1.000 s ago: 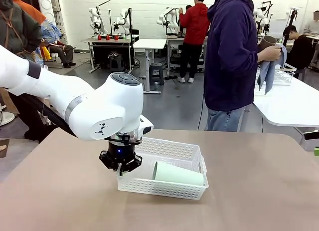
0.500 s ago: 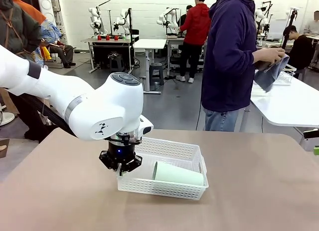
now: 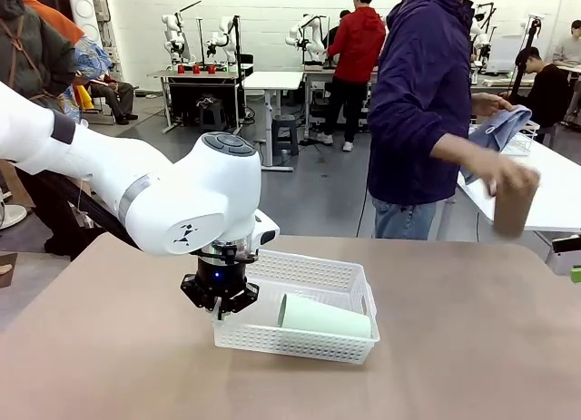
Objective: Clean and organize the cups into the basket.
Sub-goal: Pick up the Reusable plastic cup from the right side of the table and stack it inside the Organizing basket in the center of the table.
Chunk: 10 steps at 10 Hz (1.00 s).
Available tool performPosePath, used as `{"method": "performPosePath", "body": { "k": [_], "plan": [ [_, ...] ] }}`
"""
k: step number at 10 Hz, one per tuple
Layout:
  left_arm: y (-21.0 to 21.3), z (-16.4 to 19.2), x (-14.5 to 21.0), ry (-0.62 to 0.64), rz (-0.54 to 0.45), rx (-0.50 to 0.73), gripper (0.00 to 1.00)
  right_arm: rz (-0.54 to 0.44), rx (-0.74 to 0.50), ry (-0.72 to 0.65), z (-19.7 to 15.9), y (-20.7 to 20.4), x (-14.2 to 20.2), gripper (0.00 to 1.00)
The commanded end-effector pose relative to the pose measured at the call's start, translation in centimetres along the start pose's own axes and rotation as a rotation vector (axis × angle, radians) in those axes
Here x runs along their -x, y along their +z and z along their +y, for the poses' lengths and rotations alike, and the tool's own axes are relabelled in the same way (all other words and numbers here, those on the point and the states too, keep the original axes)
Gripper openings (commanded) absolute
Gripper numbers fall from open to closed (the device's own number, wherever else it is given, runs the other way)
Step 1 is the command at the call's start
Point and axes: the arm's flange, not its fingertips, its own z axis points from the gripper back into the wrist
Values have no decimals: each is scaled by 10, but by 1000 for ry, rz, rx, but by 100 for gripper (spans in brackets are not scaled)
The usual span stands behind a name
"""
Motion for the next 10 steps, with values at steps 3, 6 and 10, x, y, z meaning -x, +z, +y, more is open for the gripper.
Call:
{"method": "performPosePath", "body": {
  "k": [3,6,10],
  "plan": [
    [-2,-2,2,-4,-1,-12,0,6,3,-1,5,-1,1,100],
    [-2,-2,2,-4,-1,-12,0,6,3,-1,5,-1,1,100],
    [-2,-2,2,-4,-1,-12,0,6,3,-1,5,-1,1,100]
  ]
}}
